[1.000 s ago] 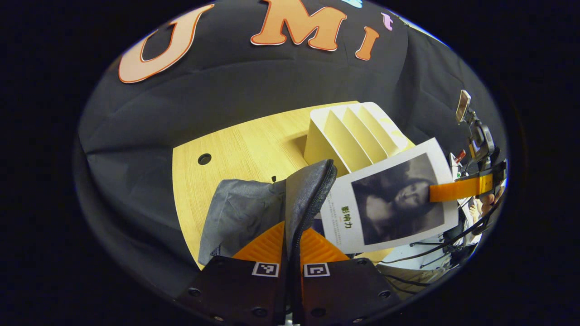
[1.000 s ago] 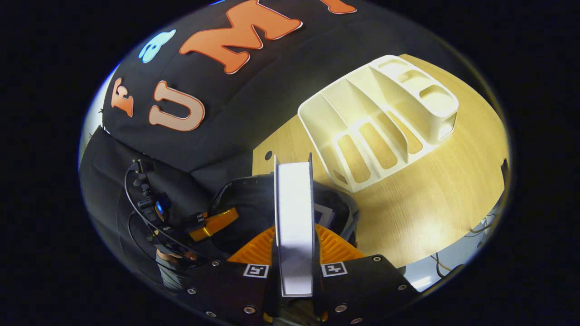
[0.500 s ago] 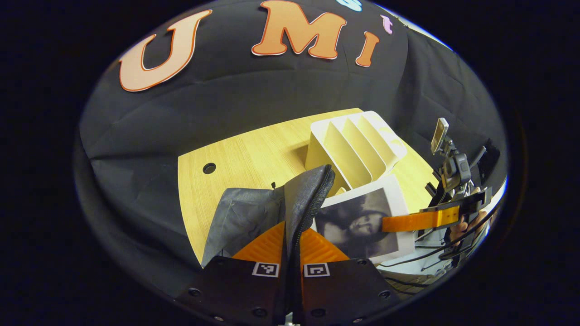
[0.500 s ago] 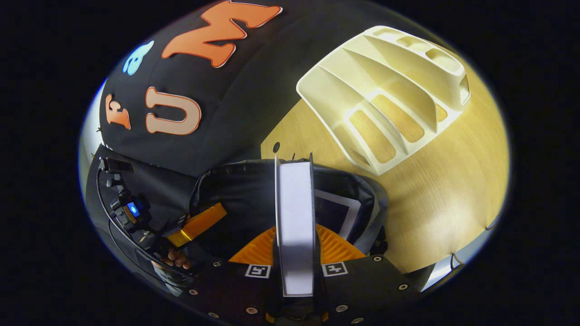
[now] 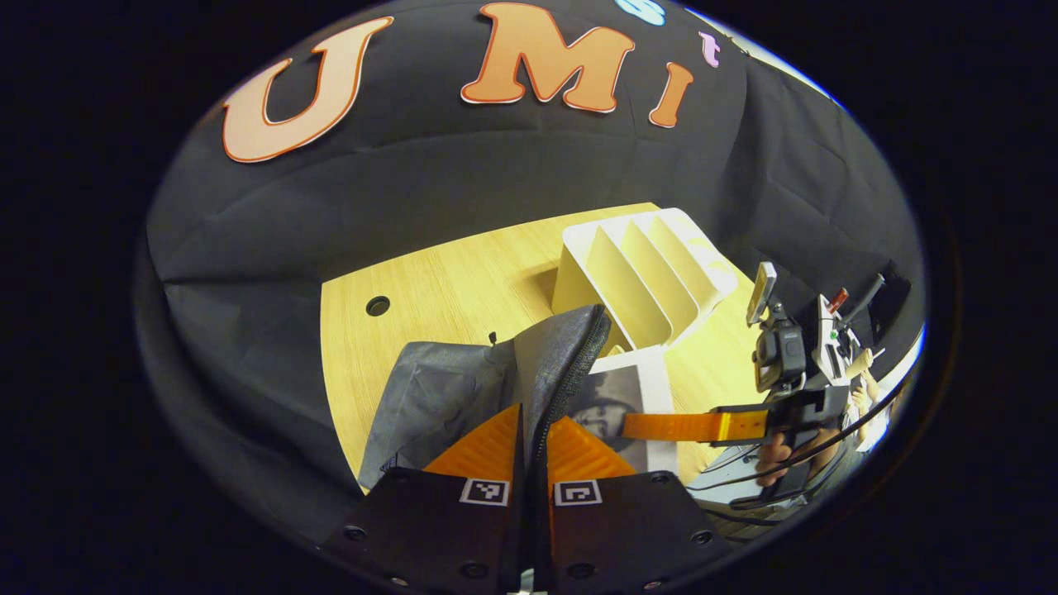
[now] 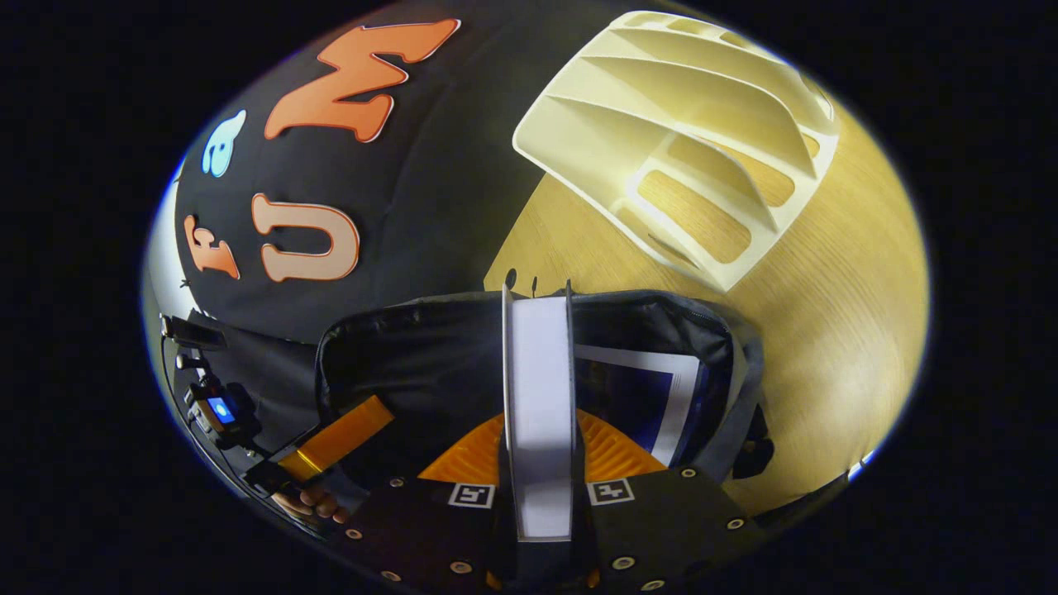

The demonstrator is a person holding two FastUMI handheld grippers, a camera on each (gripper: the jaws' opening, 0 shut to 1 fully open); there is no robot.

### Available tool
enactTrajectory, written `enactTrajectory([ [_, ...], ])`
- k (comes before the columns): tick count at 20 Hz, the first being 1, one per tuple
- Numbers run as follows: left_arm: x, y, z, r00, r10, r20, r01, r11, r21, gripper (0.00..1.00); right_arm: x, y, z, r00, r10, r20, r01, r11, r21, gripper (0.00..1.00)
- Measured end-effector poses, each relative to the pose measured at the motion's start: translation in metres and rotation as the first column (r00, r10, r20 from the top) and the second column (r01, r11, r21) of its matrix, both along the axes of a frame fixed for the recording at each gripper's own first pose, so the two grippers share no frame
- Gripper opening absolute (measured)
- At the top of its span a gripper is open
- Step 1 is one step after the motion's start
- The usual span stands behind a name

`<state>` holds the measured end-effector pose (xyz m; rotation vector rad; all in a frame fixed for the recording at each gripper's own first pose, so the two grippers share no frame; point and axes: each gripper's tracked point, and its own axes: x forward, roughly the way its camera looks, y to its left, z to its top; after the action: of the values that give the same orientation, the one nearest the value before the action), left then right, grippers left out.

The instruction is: Open the schoolbag, grab two books from the bookshelf and put them into the schoolbag.

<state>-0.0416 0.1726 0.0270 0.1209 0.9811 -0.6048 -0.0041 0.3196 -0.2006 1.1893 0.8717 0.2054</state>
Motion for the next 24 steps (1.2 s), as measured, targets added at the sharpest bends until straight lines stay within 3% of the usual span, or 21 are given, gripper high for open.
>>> enactTrajectory([
  [9,-0.009,-0.015,0.003,0.999,-0.050,0.000,0.050,0.998,-0.028,0.06,0.017,0.039,-0.019,0.999,-0.052,-0.002,0.052,0.996,0.076,0.26],
  [13,-0.007,-0.031,-0.004,0.998,-0.060,-0.009,0.060,0.998,-0.027,0.06,0.007,0.064,-0.041,0.996,0.024,-0.092,-0.014,0.994,0.106,0.30],
  [15,-0.002,-0.033,-0.008,0.998,-0.055,-0.011,0.054,0.998,-0.024,0.06,-0.004,0.065,-0.060,0.982,0.083,-0.169,-0.076,0.996,0.046,0.39],
  [16,-0.004,-0.029,-0.009,0.998,-0.054,-0.011,0.053,0.998,-0.026,0.06,-0.012,0.061,-0.068,0.972,0.126,-0.198,-0.128,0.992,0.003,0.49],
  [17,-0.006,-0.025,-0.009,0.998,-0.055,-0.007,0.055,0.998,-0.022,0.06,-0.019,0.053,-0.076,0.964,0.156,-0.217,-0.172,0.983,-0.057,0.40],
  [18,-0.004,-0.023,-0.009,0.998,-0.056,0.000,0.056,0.998,-0.016,0.06,-0.024,0.044,-0.081,0.958,0.186,-0.220,-0.212,0.972,-0.104,0.56],
  [19,-0.005,-0.024,-0.011,0.998,-0.057,0.003,0.057,0.998,-0.013,0.06,-0.023,0.042,-0.080,0.955,0.202,-0.216,-0.235,0.963,-0.134,0.57],
  [21,-0.011,-0.028,-0.011,0.998,-0.064,-0.002,0.064,0.998,-0.021,0.06,-0.032,0.024,-0.074,0.948,0.223,-0.229,-0.266,0.948,-0.177,0.61],
  [24,-0.021,-0.026,-0.018,0.995,-0.093,0.024,0.093,0.996,0.003,0.07,-0.035,-0.010,-0.057,0.955,0.197,-0.223,-0.247,0.941,-0.230,0.76],
])
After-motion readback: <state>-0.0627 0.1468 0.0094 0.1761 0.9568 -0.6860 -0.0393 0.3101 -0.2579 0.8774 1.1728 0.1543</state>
